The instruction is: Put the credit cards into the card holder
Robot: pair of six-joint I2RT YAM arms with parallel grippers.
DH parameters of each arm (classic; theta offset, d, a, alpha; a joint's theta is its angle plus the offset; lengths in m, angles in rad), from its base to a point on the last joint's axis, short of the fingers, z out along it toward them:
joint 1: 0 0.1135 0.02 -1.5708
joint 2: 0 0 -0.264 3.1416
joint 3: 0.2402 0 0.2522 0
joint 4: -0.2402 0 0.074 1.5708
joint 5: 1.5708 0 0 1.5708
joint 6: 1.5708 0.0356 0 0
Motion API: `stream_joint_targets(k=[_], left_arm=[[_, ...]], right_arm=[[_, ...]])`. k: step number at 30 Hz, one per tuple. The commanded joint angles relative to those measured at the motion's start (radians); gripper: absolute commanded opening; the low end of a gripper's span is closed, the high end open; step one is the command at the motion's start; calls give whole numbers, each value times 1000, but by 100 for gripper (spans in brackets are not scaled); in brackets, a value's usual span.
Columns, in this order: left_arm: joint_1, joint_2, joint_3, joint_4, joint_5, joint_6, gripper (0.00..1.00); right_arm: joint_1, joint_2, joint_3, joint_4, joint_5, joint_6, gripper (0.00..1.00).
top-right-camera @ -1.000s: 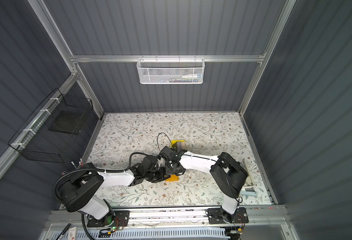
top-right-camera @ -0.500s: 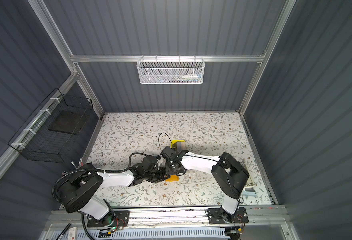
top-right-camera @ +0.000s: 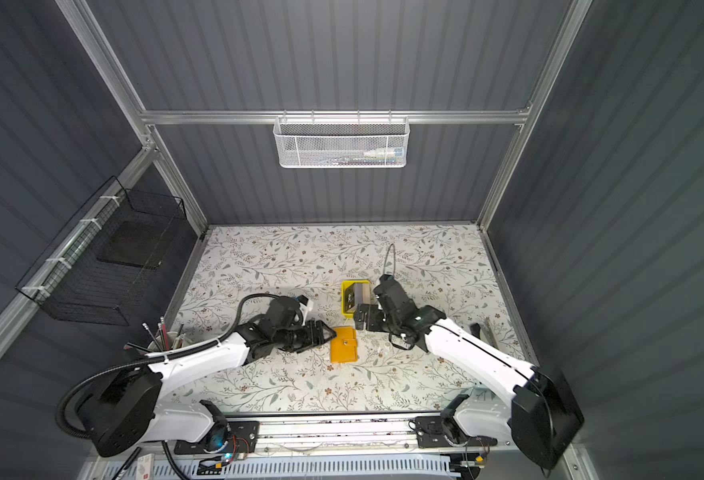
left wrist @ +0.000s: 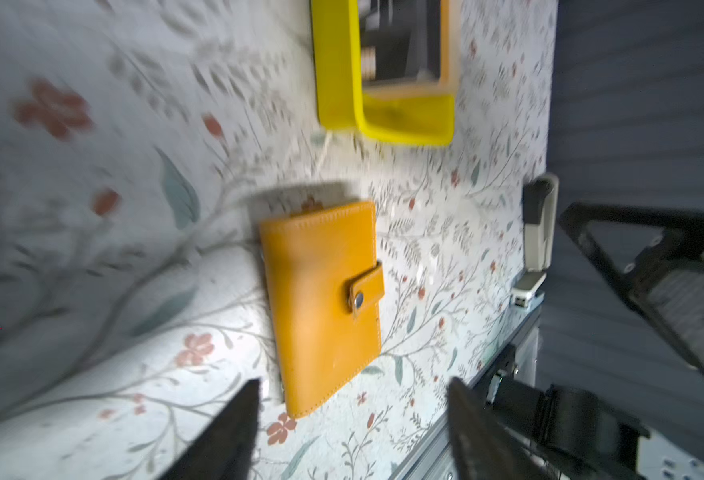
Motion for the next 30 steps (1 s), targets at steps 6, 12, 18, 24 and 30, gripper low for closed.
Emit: stream_joint_targets(k=[6, 12, 18, 24, 30], left_arm=[[280, -33, 104, -247, -121, 326, 100], [468, 20, 73, -138, -267, 526, 100], [586, 88, 37, 23, -378, 669, 100], [615, 115, -124, 359, -429, 830, 100], [627, 172, -189, 626, -367, 877, 100]], right_arm=[[-262, -208, -151, 169, 181, -214, 99], [-481, -146, -266, 395, 203, -324, 99], [-578, -22, -337, 704, 245, -474, 99], [-606, 113, -398, 945, 257, -541, 99], [-611, 210, -446, 1180, 177, -578, 99]])
